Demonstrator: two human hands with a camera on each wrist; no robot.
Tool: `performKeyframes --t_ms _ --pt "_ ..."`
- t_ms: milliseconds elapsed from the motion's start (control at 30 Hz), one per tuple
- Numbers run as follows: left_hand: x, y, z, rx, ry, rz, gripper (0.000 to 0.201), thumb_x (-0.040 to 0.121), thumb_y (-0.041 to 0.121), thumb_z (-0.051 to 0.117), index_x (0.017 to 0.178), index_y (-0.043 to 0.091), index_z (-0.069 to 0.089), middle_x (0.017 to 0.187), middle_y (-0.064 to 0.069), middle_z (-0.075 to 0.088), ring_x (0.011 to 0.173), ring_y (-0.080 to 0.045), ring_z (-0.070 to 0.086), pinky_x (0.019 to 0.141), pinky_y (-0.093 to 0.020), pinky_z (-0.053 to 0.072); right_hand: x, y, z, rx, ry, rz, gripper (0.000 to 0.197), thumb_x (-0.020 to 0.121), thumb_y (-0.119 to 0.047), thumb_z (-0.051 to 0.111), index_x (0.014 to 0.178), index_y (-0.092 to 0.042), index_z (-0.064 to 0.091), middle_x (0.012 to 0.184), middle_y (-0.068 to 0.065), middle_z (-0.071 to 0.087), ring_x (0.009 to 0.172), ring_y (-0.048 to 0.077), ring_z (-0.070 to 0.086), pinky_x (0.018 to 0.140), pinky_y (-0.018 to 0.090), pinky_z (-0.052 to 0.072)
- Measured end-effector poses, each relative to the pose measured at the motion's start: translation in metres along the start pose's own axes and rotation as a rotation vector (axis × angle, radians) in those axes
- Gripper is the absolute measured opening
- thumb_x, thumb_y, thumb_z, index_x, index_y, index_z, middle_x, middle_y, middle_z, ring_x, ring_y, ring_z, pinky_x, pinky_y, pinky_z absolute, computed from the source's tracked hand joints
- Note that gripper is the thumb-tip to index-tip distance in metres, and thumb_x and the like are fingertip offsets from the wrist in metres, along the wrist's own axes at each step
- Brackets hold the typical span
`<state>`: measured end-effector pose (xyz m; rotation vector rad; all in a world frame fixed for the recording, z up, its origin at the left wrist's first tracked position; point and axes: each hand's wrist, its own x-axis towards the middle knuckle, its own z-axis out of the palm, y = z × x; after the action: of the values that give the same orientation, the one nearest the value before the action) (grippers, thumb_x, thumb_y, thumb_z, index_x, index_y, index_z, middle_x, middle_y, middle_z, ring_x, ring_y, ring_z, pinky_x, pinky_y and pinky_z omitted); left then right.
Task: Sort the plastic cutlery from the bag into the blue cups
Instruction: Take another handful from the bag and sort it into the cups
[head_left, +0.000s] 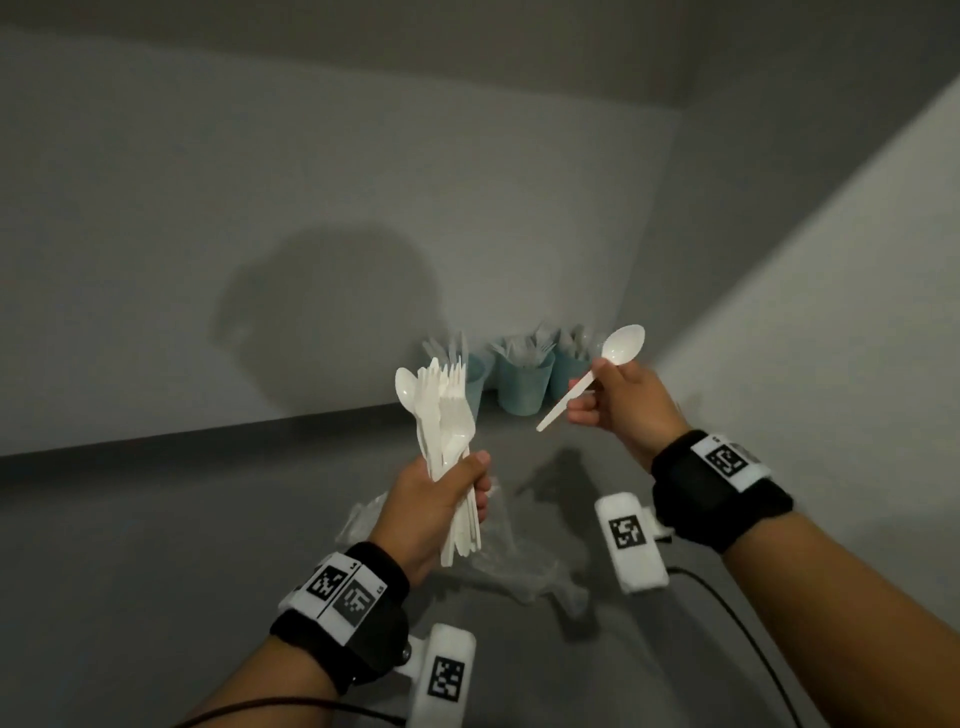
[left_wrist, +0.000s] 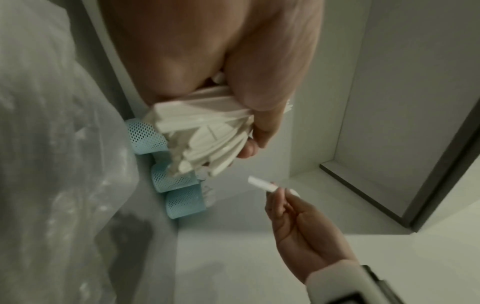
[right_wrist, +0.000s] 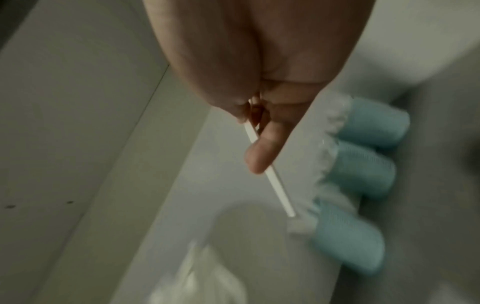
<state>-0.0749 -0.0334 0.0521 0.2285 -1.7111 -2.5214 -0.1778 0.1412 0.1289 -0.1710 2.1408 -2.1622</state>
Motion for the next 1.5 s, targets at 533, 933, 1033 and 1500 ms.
performKeyframes --t_ms 533,933,1033,1500 --pt "0.096 0.020 0.031 0.062 0.144 0.039 0.009 0.089 0.013 0.061 0.085 0.006 0.059 0.064 -0.007 0.058 0.055 -0.014 0.054 0.055 -0.026 0.052 0.242 0.030 -0.066 -0.539 0.213 0.004 0.025 0.092 -0.018 0.056 0.069 -0.012 0.048 0.076 0.015 0.062 0.041 0.004 0.062 0.047 0.014 0.050" --pt "0.103 0.013 0.033 -0.013 0.134 0.029 0.018 0.081 0.023 0.065 0.084 0.006 0.058 0.063 -0.006 0.057 0.053 -0.013 0.053 0.054 -0.027 0.050 0.261 0.064 -0.058 -1.015 0.093 0.046 0.040 0.074 -0.035 0.077 0.088 0.003 0.071 0.097 0.021 0.071 0.094 0.034 0.067 0.070 0.025 0.039" --pt "0.099 0.014 0.033 -0.026 0.115 0.027 0.018 0.082 0.022 0.065 0.086 0.006 0.058 0.062 -0.005 0.056 0.053 -0.013 0.053 0.054 -0.027 0.050 0.257 0.057 -0.056 -1.049 0.069 0.077 0.032 0.076 -0.031 0.075 0.082 0.000 0.071 0.097 0.020 0.070 0.097 0.033 0.066 0.069 0.026 0.038" --pt "0.081 -0.013 0.046 0.045 0.244 0.061 0.014 0.085 0.019 0.066 0.088 0.006 0.063 0.069 -0.012 0.061 0.059 -0.016 0.057 0.059 -0.033 0.050 0.066 0.023 0.018 -0.473 -0.629 -0.173 0.036 0.074 -0.032 0.076 0.077 0.000 0.062 0.065 0.017 0.062 0.060 0.018 0.055 0.062 0.030 0.046"
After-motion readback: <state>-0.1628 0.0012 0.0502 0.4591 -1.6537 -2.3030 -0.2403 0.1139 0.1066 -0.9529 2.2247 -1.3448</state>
